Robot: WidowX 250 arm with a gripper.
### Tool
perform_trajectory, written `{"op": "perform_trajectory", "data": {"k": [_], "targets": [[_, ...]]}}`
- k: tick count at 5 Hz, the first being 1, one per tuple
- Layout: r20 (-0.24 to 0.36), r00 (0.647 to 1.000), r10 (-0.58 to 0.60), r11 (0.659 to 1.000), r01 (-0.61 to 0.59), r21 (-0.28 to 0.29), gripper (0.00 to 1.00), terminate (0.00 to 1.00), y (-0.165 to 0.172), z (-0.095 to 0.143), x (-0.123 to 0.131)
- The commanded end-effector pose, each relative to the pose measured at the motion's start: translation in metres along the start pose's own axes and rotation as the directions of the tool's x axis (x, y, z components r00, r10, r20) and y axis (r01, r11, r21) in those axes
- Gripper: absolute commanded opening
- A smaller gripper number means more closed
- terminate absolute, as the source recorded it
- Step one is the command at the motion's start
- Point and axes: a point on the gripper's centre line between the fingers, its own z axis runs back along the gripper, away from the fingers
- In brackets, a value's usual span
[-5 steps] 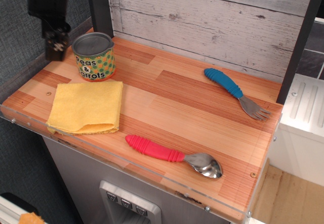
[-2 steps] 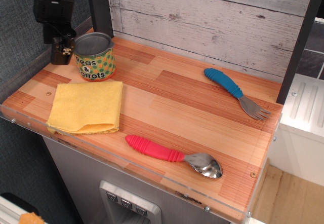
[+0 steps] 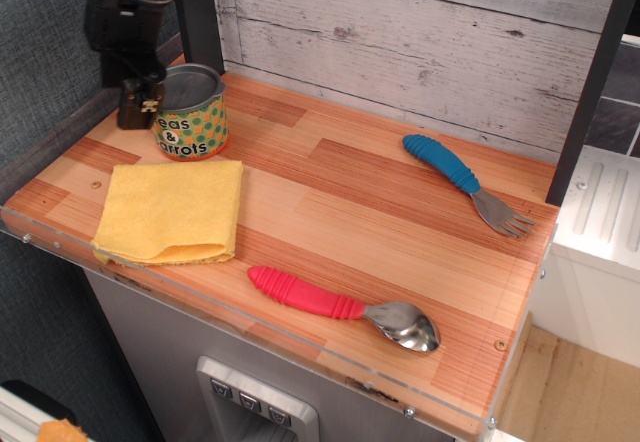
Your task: Slide the can over to the middle top of counter.
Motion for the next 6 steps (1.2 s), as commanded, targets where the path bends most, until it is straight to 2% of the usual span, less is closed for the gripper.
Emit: {"op": "perform_trajectory", "data": {"k": [1, 4, 6], "targets": [[-0.036, 0.999, -0.039, 0.998, 0.037, -0.059, 1.0, 0.0, 0.011, 0.017, -0.02], [-0.078, 0.98, -0.183, 0.981, 0.177, -0.075, 1.0, 0.0, 0.02, 0.027, -0.038], [-0.086, 0.962, -0.261, 0.962, 0.251, -0.109, 1.0, 0.0, 0.026, 0.033, -0.051]]}}
